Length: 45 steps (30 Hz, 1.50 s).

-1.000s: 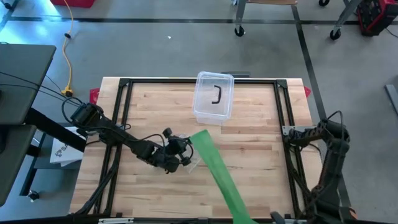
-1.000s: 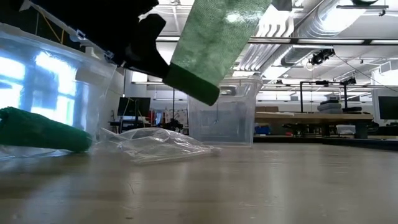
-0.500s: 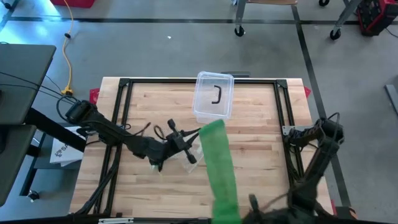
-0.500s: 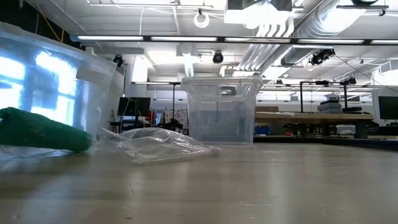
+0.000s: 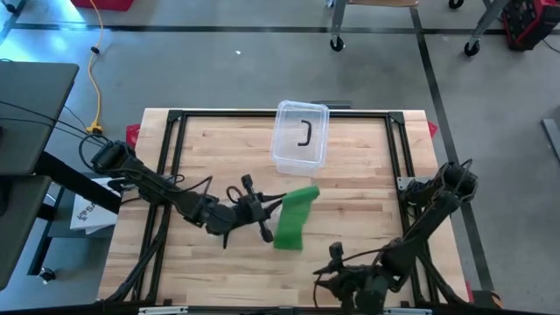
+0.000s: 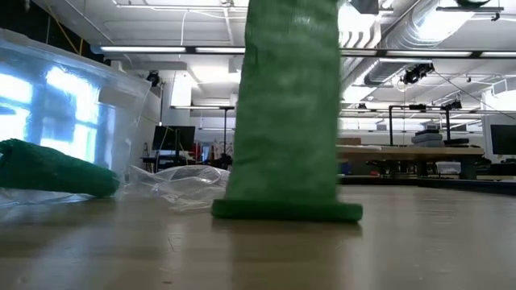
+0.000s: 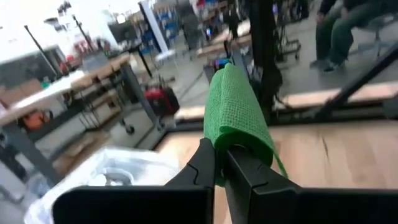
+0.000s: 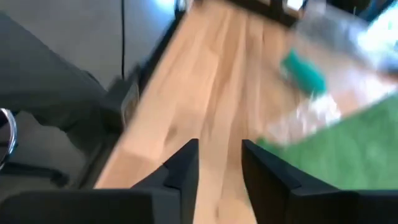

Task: Roll bandage
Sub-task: Roll the green bandage

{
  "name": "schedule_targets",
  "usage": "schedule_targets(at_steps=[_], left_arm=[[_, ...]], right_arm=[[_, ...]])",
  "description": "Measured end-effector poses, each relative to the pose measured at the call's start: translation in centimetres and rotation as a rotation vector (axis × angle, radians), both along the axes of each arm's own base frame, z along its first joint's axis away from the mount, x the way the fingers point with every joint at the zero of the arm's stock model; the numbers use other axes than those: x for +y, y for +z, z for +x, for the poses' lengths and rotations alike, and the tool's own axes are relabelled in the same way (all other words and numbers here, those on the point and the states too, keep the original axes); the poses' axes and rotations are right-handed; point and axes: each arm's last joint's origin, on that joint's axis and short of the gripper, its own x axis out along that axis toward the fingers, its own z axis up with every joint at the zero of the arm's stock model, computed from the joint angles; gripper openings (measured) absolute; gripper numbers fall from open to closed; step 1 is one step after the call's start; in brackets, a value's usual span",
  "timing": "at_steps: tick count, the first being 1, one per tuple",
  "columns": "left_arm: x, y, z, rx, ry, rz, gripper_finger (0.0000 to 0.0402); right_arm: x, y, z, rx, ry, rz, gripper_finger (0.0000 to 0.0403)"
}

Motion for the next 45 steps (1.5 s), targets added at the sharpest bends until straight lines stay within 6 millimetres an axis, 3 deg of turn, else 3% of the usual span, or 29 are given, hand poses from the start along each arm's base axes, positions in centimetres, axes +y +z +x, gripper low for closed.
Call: schedule_targets(at_steps=[9,14,19,25,34,40,45], left_arm=[[-1.0,-1.0,-0.7,0.057,-0.015,-0.046,0.0005],[-1.1,-1.5,-0.9,0.086,-0.012,-0.065,0.0005],[-1.1,-1.8,-0.9,0.098,0.01,-0.067,0.0005],[-1.0,-1.8,-0.9,0.084,0.074,-0.043,0.0005],[-1.6,0.3,-1.1,-0.005,0.095,0.056,0.0005],[-1.2,-0.2,-1.1,0.033,0.145,0.074,0.0005],[-0.7,-0.7,-1.5,0.085,0.298,0.146,0.0005]], right_arm=[[-0.9,-0.1,-1.7,0.218,-0.179,0.047,0.0193],[-1.0,0.4,-1.5,0.222,-0.23,0.083,0.0197],[-1.6,0.4,0.7,0.176,-0.21,0.099,0.0194],[-3.4,-2.6,4.7,0.221,-0.219,0.028,0.0137],[-8.5,-6.4,9.2,0.231,-0.472,-0.012,0.001],[-9.6,-9.6,11.3,0.338,-0.4,0.069,0.001],[-10.0,-9.7,11.6,0.38,-0.353,0.119,0.0001]])
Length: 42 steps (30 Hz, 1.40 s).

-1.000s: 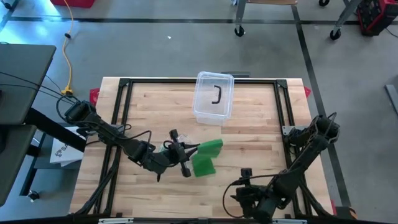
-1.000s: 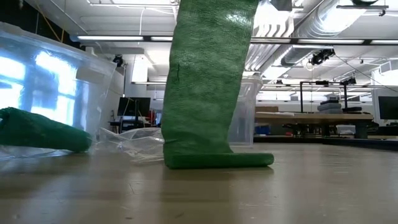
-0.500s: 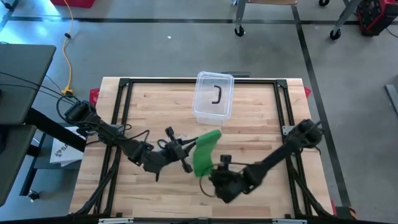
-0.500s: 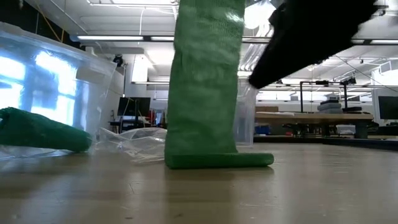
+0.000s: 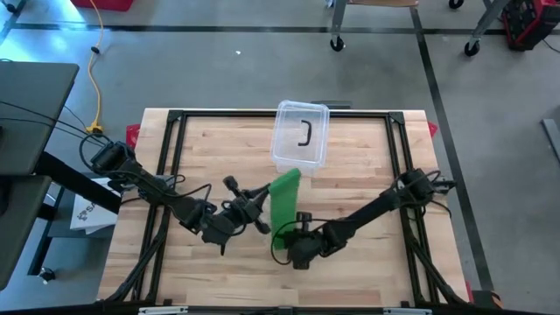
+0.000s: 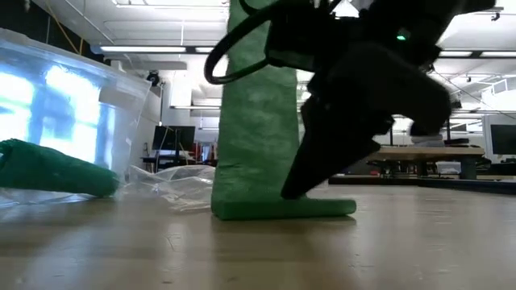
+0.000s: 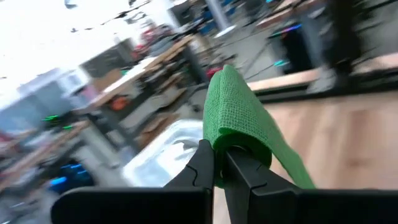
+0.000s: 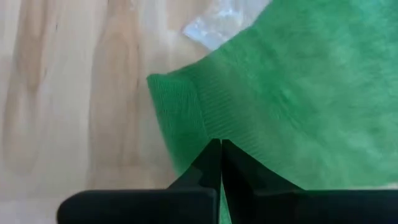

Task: Roll bandage
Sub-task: Roll the green bandage

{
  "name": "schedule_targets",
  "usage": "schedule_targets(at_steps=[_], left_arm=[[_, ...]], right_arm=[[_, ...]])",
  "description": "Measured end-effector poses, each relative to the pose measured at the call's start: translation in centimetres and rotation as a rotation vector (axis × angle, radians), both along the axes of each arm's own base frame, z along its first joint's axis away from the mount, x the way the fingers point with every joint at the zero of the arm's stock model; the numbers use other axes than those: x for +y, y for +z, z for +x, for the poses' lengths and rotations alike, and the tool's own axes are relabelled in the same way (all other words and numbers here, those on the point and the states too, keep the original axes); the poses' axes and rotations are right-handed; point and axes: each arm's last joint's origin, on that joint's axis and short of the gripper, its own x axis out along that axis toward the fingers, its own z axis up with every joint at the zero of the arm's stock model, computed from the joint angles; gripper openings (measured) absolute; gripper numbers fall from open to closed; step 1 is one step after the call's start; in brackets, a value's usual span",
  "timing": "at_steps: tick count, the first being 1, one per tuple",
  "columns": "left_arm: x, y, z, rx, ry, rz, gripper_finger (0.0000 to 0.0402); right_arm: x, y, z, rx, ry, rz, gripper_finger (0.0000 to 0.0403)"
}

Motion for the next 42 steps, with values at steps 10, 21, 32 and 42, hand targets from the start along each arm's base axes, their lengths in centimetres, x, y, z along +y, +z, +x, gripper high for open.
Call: schedule_targets(at_steps=[10,21,32,42], left_arm=[[1.7,-1.7,-0.3,0.111,0.163,0.081,0.0005],[3.3,-5.0,-2.8,0.119,0.192,-0.15,0.0005],[1.1,-4.6,-3.2,0.049,0.119,-0.19,0.0005],[0.7,-4.2,-2.9,0.059,0.107,-0.129,0.0005]], right_arm=[[1.4,-0.1,-0.6,0.066,0.149,0.099,0.0],[5.6,0.5,-4.7,0.123,0.238,-0.007,0.0],[5.5,4.7,-4.8,-0.091,0.188,-0.095,0.0],[3.7,-0.4,-1.9,0.098,0.244,0.111,0.0]])
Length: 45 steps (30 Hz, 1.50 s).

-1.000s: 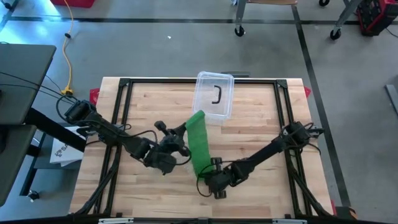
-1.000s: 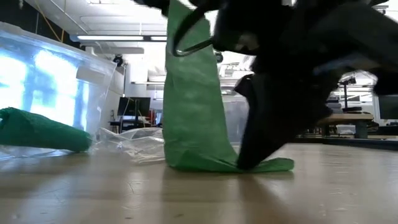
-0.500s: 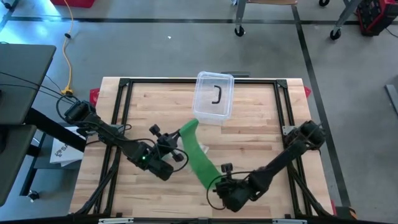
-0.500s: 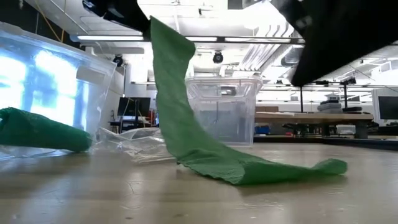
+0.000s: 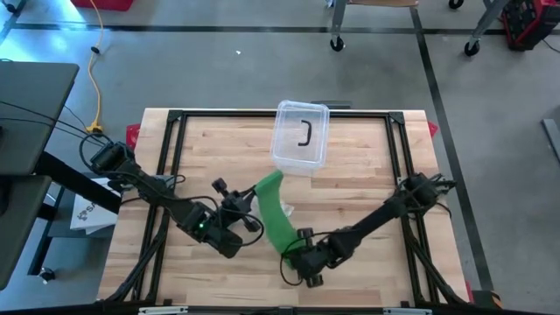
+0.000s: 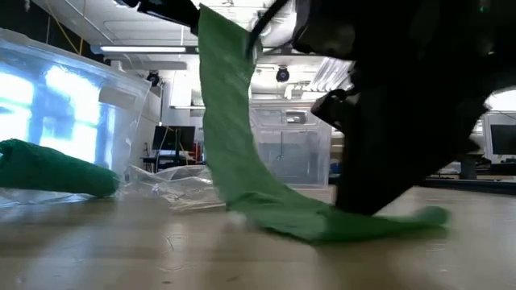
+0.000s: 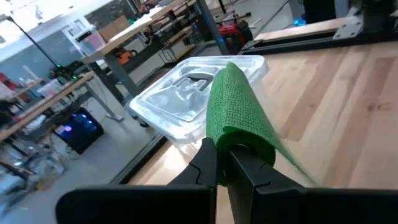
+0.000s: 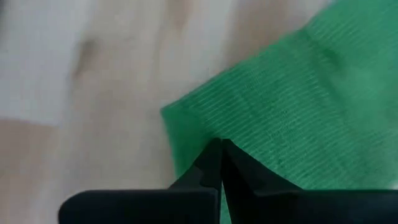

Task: Roll bandage
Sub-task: Roll the green bandage

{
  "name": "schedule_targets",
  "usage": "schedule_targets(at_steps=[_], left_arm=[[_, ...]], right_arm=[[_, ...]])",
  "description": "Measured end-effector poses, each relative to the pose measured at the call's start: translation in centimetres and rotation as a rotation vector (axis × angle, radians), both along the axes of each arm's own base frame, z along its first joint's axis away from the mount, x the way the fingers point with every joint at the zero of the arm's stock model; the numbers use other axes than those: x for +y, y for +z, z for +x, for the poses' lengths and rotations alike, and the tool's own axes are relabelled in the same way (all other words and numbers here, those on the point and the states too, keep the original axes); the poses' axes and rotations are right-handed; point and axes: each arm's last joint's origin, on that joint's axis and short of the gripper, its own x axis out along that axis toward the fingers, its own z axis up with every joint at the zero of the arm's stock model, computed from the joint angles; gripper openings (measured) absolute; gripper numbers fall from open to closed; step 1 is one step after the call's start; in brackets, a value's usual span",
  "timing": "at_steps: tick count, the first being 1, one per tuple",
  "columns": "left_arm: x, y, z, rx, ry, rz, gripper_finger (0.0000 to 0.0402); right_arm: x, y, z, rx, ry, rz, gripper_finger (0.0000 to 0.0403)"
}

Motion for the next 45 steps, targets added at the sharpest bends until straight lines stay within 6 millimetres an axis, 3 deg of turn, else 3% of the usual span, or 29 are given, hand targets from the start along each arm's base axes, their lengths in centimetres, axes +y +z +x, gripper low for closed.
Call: schedule_targets(at_steps=[5,11,21,29,34,38,45], left_arm=[[1.2,-0.2,0.2,0.044,0.047,0.049,0.0005],[2.5,-0.3,0.7,0.071,0.085,0.053,0.0005],[2.4,-0.1,0.9,0.045,0.08,0.038,0.0005],[1.7,0.6,1.7,0.029,0.019,0.019,0.0005],[1.0,0.9,1.7,0.017,-0.013,0.025,0.0005],[0.6,1.0,1.7,0.004,-0.026,0.019,0.0005],[0.6,1.0,1.7,0.002,-0.037,0.004,0.0005]], right_arm=[[2.0,0.5,-1.7,0.023,0.059,0.014,0.0],[3.9,1.3,-4.6,0.074,-0.009,-0.024,0.0],[5.9,3.1,-7.2,-0.105,-0.078,-0.151,0.0],[6.2,1.4,-6.8,-0.118,-0.102,-0.173,0.0],[5.7,2.4,-6.6,-0.176,-0.105,-0.231,0.0],[3.9,3.2,-5.0,-0.263,-0.217,-0.296,0.0],[0.0,-0.1,-1.7,-0.1,-0.147,-0.073,0.0]])
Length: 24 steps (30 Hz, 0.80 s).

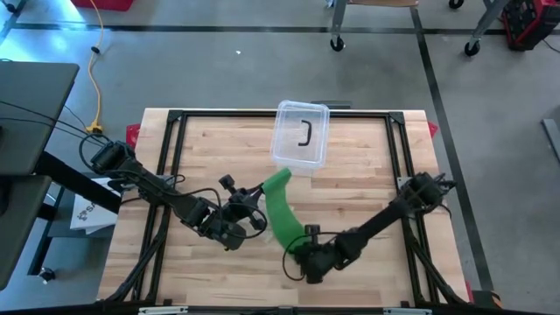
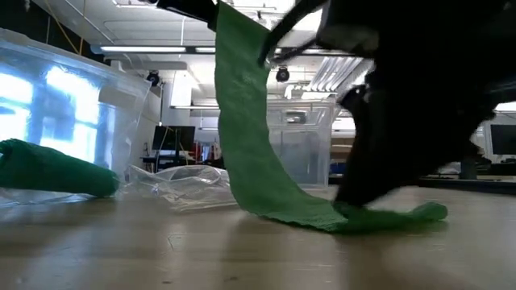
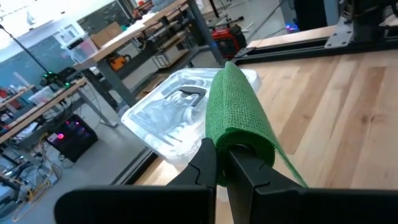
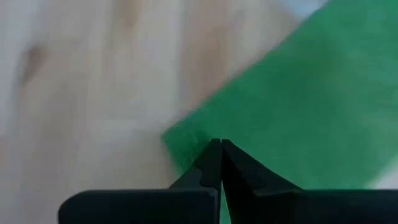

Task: Roll bandage
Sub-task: Roll the green bandage

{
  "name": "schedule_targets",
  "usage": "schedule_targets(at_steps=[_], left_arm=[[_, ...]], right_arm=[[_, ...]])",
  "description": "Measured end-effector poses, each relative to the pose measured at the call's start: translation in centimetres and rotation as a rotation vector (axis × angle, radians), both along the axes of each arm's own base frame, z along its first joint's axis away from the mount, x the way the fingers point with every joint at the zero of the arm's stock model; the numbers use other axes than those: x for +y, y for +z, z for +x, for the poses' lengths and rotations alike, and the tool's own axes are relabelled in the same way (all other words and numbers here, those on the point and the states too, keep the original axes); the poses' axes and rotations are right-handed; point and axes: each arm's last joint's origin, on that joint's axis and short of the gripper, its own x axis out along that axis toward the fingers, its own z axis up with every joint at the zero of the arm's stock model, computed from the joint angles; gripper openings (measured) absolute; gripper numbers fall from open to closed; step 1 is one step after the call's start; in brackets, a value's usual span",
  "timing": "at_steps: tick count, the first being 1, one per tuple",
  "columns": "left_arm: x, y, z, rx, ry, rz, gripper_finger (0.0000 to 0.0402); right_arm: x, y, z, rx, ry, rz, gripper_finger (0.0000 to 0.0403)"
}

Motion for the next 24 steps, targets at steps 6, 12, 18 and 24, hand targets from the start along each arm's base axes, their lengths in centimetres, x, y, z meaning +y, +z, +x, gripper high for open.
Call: schedule_targets(at_steps=[6,12,18,24], left_arm=[[0.1,-0.3,-0.3,0.052,0.003,0.044,0.0005],[0.6,-0.7,-0.8,0.054,0.066,0.072,0.0005],[0.6,-0.6,-0.7,0.005,0.08,0.04,0.0005],[-0.1,-0.3,-0.6,-0.042,0.047,-0.013,0.0005]], right_arm=[[1.3,0.3,-1.4,0.101,0.097,0.095,0.0],[3.9,0.1,-4.1,0.127,0.058,0.096,0.0],[5.3,0.3,-5.2,-0.007,0.044,-0.038,0.0],[5.8,2.6,-5.0,-0.163,0.008,-0.136,0.0]])
